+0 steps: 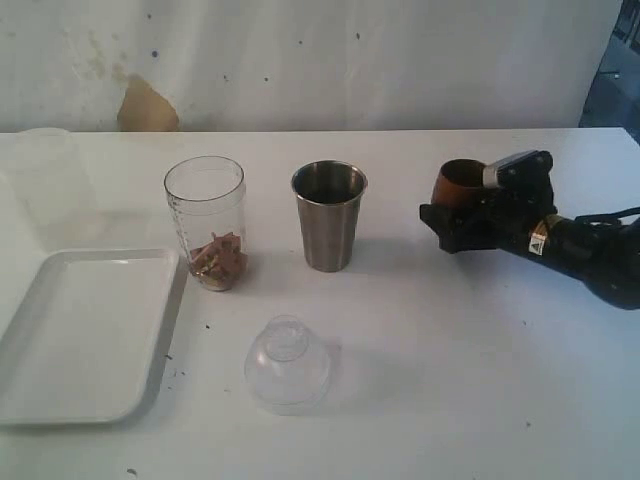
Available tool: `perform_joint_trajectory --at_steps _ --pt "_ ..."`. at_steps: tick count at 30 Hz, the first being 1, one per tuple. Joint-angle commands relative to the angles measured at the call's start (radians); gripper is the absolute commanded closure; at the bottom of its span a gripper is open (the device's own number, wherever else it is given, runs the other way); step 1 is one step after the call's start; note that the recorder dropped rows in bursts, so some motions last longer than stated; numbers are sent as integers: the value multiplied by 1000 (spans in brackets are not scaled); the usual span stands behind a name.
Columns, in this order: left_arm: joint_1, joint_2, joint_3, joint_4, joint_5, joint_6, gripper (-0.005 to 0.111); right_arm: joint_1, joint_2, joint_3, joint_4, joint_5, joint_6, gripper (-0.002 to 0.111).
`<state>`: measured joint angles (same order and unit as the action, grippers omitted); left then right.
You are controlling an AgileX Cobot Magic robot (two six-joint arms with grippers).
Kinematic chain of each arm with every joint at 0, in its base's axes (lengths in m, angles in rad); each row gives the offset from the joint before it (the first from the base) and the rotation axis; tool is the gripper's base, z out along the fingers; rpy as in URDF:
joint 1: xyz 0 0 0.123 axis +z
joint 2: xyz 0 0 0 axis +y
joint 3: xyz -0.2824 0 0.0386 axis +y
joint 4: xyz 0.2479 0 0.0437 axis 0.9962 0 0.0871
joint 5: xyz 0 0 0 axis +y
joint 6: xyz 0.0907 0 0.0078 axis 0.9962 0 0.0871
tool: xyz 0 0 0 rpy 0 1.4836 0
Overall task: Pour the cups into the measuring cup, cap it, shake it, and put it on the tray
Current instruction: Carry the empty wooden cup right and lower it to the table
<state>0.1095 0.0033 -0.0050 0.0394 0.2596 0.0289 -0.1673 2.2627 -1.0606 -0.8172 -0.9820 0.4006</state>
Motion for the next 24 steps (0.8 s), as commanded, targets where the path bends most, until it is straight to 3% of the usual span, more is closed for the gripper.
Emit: perform_joint_trajectory --at_steps 1,8,11,13,19,21,24 --pt "-1 -3 5 5 -12 -1 107 11 43 1 12 -87 0 108" --pt "-1 -3 5 5 -12 -1 107 74 70 -8 9 -89 -12 107" --pt "-1 -3 5 5 -12 -1 107 79 70 -8 9 -89 -17 98" --pt "-1 -3 5 5 -12 -1 107 79 70 -8 9 -78 -17 86" --pt "-1 -3 5 5 -12 -1 107 79 70 -20 12 -70 -31 31" --pt "-1 -3 5 5 -12 -1 107 79 70 -25 14 -67 -26 24" --pt "-1 -3 5 5 -12 -1 107 79 70 -34 14 -65 -26 22"
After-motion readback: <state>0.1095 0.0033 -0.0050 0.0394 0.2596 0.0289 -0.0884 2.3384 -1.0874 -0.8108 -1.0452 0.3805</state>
